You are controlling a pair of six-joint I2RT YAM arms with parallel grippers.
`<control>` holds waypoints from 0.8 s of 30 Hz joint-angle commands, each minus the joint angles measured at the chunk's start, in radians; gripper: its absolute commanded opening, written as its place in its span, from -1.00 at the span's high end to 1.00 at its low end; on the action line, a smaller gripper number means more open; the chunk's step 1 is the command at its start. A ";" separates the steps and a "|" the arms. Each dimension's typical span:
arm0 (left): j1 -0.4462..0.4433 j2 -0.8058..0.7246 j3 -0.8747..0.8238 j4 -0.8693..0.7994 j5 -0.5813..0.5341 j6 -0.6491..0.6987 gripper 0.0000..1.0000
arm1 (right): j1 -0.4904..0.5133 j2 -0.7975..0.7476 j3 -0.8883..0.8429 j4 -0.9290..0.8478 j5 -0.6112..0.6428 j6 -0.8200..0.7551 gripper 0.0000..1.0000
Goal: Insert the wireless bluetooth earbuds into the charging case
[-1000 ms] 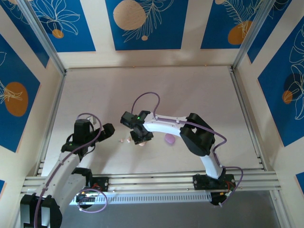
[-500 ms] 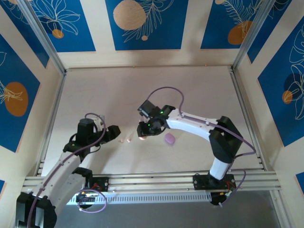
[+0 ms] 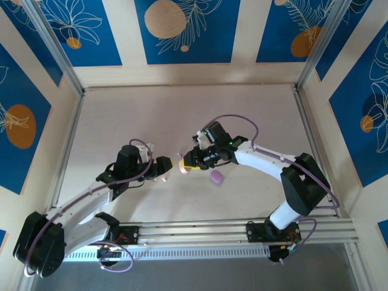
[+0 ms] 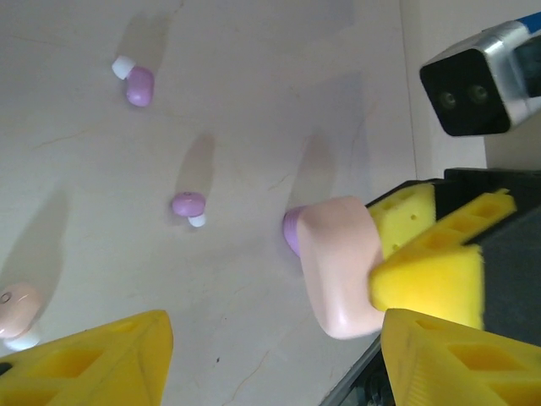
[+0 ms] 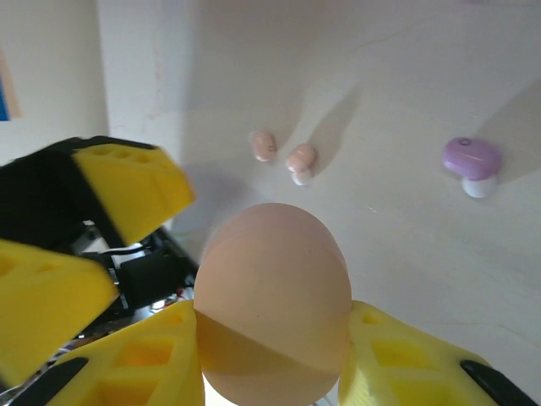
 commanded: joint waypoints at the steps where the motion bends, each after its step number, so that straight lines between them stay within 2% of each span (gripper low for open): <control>1: -0.014 0.034 0.036 0.087 0.037 -0.034 -0.31 | -0.014 -0.040 -0.027 0.073 -0.100 0.035 0.45; 24: -0.023 0.085 0.032 0.144 0.052 -0.055 -0.31 | -0.035 -0.055 -0.072 0.196 -0.198 0.116 0.47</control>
